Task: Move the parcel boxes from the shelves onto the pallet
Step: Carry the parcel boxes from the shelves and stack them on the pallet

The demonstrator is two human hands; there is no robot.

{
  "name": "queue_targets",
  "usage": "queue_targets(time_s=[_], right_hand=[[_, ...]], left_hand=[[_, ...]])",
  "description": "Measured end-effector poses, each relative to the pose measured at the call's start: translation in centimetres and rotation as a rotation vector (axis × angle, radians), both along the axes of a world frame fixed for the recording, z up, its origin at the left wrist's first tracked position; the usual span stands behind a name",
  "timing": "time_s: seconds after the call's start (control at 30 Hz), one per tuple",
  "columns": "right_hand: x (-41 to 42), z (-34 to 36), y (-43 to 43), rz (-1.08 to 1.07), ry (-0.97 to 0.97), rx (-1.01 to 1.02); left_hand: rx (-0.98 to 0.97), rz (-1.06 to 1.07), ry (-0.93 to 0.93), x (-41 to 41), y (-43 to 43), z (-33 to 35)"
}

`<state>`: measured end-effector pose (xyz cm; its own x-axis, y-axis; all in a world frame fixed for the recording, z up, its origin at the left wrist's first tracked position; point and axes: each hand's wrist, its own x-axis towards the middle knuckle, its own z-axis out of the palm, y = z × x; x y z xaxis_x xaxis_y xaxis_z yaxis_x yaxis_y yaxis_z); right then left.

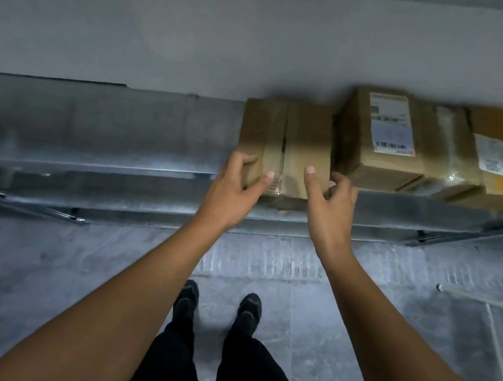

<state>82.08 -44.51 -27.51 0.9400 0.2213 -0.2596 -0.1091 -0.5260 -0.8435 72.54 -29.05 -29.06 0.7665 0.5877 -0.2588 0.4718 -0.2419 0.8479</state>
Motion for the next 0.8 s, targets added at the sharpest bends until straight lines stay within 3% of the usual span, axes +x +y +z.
queue_targets(time_s=[0.4,0.8], right_hand=[[-11.9,2.2,11.2,0.496,-0.111,0.025],[-38.7,5.7,26.9,0.956,-0.206,0.164]], left_hand=[[0.097,0.575,-0.256,-18.8,4.4,2.8],[0.215,1.098,-0.301,-47.2,14.0,5.1]])
